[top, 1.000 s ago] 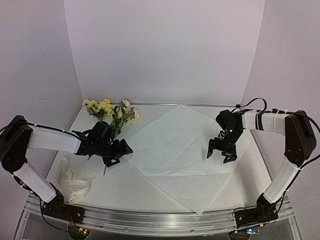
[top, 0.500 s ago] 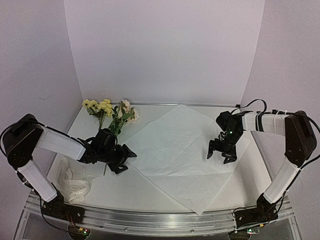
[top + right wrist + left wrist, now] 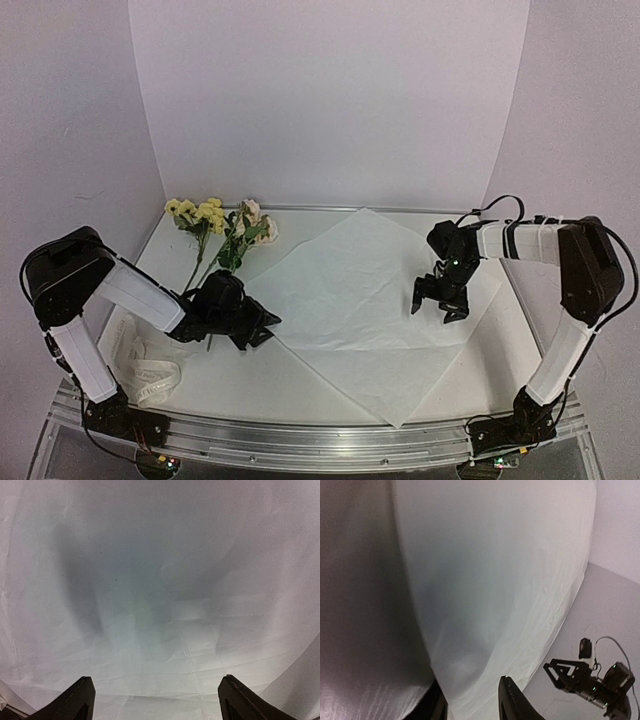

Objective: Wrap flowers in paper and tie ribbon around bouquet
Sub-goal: Adjust the flattened wrapping paper at the center of the board, then pick up the fake flower from the center of the board.

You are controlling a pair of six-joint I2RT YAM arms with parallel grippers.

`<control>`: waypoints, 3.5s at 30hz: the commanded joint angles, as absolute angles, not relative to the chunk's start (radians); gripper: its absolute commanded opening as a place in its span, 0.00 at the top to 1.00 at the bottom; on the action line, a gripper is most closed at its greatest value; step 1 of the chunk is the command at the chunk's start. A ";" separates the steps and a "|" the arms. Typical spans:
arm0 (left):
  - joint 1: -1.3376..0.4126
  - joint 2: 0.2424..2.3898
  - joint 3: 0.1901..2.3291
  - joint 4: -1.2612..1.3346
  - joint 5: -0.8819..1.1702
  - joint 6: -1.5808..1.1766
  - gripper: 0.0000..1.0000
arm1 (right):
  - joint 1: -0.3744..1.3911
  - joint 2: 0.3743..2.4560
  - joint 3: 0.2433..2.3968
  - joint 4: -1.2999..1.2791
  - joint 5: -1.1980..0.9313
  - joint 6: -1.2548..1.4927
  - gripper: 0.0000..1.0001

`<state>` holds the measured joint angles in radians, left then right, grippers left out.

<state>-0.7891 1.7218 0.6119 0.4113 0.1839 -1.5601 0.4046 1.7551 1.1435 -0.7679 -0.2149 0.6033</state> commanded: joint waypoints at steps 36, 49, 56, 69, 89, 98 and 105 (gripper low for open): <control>-0.677 1.274 0.509 -0.106 0.061 -1.251 1.00 | 0.570 1.924 1.185 -0.692 -0.012 1.011 0.33; -0.681 1.204 0.598 -0.239 0.017 -1.160 0.49 | 0.569 1.877 1.225 -0.699 -0.020 0.928 0.28; -0.662 1.131 0.769 -0.503 -0.171 -0.989 0.29 | 0.568 1.856 1.289 -0.699 -0.053 0.907 0.27; -0.424 1.608 1.231 -0.520 -0.140 -0.329 0.09 | 0.568 1.789 1.329 -0.675 -0.207 0.740 0.08; -0.365 2.028 1.462 -0.563 -0.203 -0.134 0.00 | 0.568 1.649 1.193 -0.643 -0.193 0.671 0.02; -0.310 2.068 1.482 -0.549 -0.223 -0.097 0.00 | 0.561 1.637 1.170 -0.641 -0.190 0.669 0.02; -0.293 2.107 1.511 -0.542 -0.172 -0.042 0.11 | 0.549 1.639 1.159 -0.641 -0.190 0.685 0.02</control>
<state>-0.2982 2.0818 1.4592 -0.5491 -0.1894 -0.0920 0.5600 1.6742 1.1701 -0.6444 -0.2001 0.6806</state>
